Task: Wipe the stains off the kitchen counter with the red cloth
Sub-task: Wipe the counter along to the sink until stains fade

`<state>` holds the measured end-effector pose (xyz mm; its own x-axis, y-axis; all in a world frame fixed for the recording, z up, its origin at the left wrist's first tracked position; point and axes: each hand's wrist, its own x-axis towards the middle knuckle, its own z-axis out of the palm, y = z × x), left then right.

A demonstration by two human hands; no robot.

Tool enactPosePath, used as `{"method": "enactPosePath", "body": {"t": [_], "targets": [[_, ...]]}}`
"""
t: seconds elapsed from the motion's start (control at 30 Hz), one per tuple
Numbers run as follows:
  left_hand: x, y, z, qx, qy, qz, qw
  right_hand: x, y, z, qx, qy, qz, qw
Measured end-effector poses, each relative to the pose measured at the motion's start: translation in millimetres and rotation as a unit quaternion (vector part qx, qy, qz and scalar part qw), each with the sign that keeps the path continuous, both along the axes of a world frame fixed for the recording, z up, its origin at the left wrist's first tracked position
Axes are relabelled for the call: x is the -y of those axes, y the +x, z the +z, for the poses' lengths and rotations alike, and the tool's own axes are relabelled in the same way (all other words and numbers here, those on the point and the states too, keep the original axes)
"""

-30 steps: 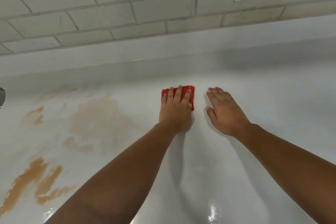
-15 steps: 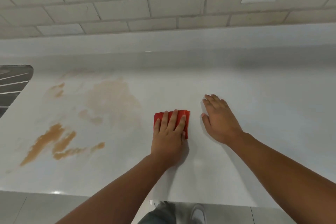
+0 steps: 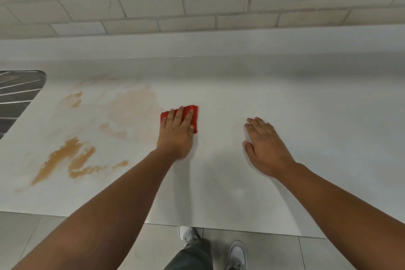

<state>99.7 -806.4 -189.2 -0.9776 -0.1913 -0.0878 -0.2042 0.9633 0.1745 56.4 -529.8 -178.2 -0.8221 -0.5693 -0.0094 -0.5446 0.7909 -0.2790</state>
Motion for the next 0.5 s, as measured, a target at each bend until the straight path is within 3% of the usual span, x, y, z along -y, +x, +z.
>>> {"method": "enactPosePath", "body": {"t": [0.27, 0.5], "targets": [[-52.9, 100.7, -1.6, -0.008, -0.01, -0.031, 0.999, 0.9, 13.8, 0.7, 0.006, -0.011, 0.024, 1.0], [-50.0, 54.9, -6.7, -0.023, -0.015, -0.066, 0.997, -3.7, 14.6, 0.8, -0.004, -0.002, 0.039, 0.999]]}}
